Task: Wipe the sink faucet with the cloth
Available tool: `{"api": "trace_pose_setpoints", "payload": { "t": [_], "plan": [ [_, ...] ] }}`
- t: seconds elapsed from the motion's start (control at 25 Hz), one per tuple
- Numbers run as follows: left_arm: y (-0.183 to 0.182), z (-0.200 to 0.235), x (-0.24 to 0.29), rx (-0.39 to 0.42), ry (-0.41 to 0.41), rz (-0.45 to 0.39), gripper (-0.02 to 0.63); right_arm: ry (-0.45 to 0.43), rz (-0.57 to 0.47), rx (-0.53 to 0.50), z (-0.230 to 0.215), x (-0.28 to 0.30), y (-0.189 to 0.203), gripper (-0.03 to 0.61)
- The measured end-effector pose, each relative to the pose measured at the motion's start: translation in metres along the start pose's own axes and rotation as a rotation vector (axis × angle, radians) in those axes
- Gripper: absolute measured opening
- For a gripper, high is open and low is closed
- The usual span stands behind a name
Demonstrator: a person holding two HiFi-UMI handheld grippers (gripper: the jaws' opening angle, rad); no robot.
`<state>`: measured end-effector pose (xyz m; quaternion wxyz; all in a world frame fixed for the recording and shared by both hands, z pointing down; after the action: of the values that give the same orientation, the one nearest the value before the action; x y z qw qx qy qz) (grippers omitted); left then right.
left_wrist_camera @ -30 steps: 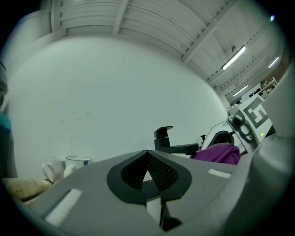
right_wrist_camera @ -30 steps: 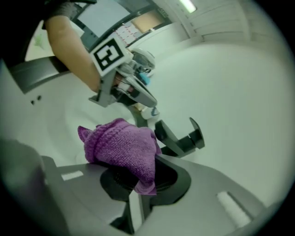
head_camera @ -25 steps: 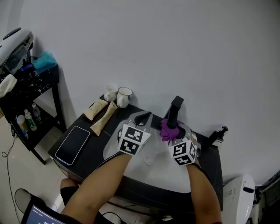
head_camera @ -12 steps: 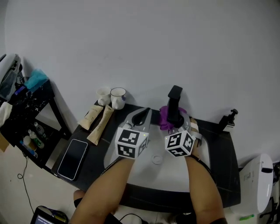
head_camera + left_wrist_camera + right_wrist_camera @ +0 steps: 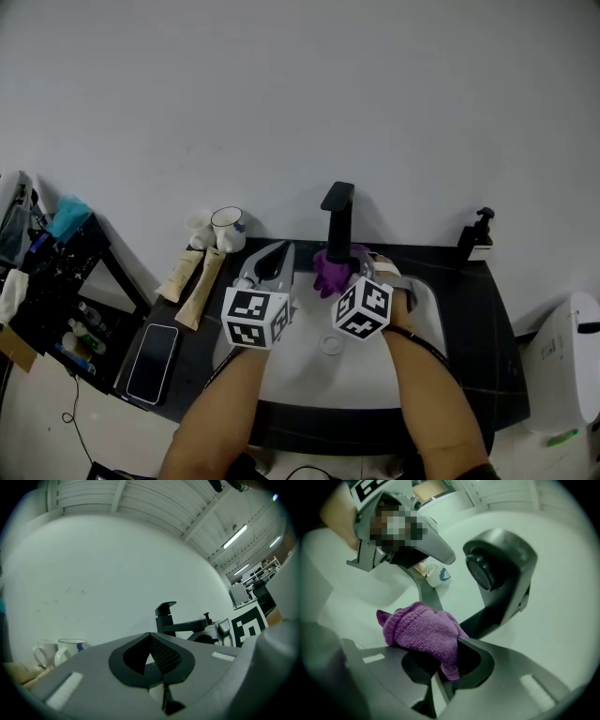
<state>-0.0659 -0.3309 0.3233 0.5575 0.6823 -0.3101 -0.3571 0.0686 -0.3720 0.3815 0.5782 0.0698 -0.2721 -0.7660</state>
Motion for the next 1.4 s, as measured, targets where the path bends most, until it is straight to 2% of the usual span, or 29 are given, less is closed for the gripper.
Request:
{"api": "trace_pose_setpoints", "payload": {
  "t": [0.08, 0.16, 0.28, 0.4, 0.48, 0.56, 0.72, 0.92, 1.32, 1.4],
  "plan": [
    [0.001, -0.002, -0.001, 0.010, 0.001, 0.013, 0.017, 0.028, -0.012, -0.020, -0.007, -0.007, 0.003, 0.057],
    [0.002, -0.004, -0.001, 0.015, 0.004, 0.014, 0.017, 0.115, -0.019, 0.016, -0.026, -0.019, 0.009, 0.061],
    [0.001, -0.005, 0.001, 0.026, 0.009, 0.014, 0.017, 0.389, -0.070, 0.092, -0.072, -0.044, 0.014, 0.063],
    [0.002, -0.005, 0.001, 0.037, 0.007, 0.023, 0.017, 0.637, -0.160, 0.108, -0.106, -0.066, 0.007, 0.063],
    [0.002, -0.005, 0.000, 0.039, 0.004, 0.026, 0.017, 0.719, -0.222, 0.105, -0.121, -0.077, -0.006, 0.063],
    [0.002, -0.004, -0.001, 0.036, 0.002, 0.026, 0.017, 0.741, -0.251, 0.084, -0.128, -0.081, -0.014, 0.063],
    [0.002, -0.003, -0.001, 0.028, 0.004, 0.017, 0.017, 0.672, -0.220, 0.052, -0.129, -0.071, -0.013, 0.062],
    [0.000, -0.001, -0.001, 0.024, 0.002, 0.008, 0.017, 0.515, -0.125, -0.011, -0.094, -0.041, 0.011, 0.061],
    [0.000, 0.002, 0.000, 0.014, -0.013, 0.003, 0.017, 0.160, 0.052, 0.008, -0.034, -0.021, 0.034, 0.061],
    [-0.002, 0.004, -0.001, 0.011, -0.028, -0.003, 0.017, 0.106, 0.057, 0.060, -0.030, -0.025, 0.031, 0.061]
  ]
}}
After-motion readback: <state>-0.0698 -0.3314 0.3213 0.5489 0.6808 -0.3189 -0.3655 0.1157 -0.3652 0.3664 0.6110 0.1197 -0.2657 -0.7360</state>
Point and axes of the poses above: the fingertips, and each gripper's own axes: x forward along the fingers, z to its left, y out of its underside, the point moved 7 cm from there along -x, backward along the fingers, and after that the axes turned 7 degrees about y, right-handed, at the moved point
